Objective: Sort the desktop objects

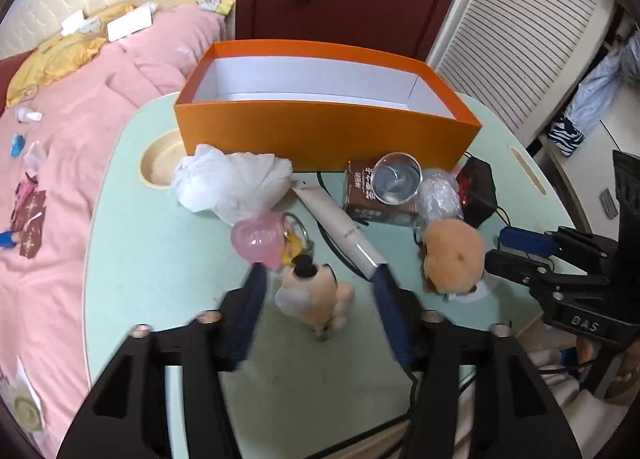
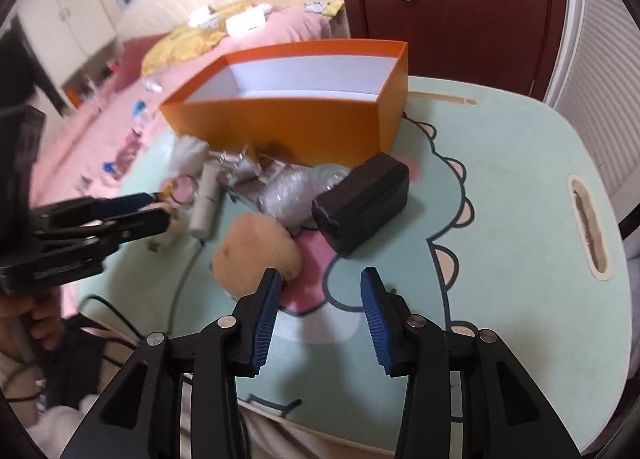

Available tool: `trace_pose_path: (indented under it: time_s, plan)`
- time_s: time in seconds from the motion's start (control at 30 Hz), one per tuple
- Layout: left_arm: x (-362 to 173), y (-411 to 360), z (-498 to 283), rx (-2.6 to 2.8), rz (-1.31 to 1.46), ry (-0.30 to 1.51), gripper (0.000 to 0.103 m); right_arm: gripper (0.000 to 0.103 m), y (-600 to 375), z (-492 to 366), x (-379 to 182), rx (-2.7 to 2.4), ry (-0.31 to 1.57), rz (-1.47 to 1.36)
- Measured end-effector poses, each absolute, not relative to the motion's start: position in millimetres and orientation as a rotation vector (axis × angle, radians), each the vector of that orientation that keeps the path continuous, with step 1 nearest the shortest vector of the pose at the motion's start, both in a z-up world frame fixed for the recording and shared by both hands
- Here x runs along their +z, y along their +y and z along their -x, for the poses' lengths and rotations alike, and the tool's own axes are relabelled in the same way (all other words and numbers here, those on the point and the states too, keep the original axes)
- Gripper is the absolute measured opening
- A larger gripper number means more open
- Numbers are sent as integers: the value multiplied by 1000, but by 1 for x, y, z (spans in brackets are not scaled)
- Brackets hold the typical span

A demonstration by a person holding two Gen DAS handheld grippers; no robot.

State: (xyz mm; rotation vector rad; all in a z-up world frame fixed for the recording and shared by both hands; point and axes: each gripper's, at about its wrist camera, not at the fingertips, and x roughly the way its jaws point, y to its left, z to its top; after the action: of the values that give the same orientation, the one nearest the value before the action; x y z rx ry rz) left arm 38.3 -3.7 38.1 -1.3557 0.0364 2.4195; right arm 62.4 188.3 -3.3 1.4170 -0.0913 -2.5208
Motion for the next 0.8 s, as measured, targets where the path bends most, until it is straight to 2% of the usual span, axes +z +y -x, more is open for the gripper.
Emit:
trace_pose_path:
  time_s: [0.1, 0.27, 0.3, 0.37, 0.47, 0.5, 0.6, 0.8]
  plan:
    - [41, -8, -55, 2496, 1298, 58, 79, 43, 193, -63, -9, -2552, -94, -1428]
    - [27, -16, -67, 2556, 1351, 100, 80, 51, 188, -66, -15, -2683, 71, -1399]
    - [21, -18, -67, 2572, 1380, 101, 80, 55, 187, -68, -16, -2695, 93, -1381]
    - [14, -21, -68, 2611, 1402, 106, 88, 80, 188, -67, -19, -2692, 95, -1367]
    - [9, -26, -67, 2665, 1384, 71, 95, 95, 193, -64, -23, -2691, 80, -1362]
    - [7, -27, -67, 2685, 1369, 62, 103, 97, 193, -64, -24, -2688, 84, -1352]
    - [5, -29, -66, 2712, 1340, 52, 103, 103, 193, -64, -26, -2676, 95, -1337]
    - [7, -31, -66, 2712, 1324, 53, 103, 103, 193, -68, -28, -2673, 106, -1293]
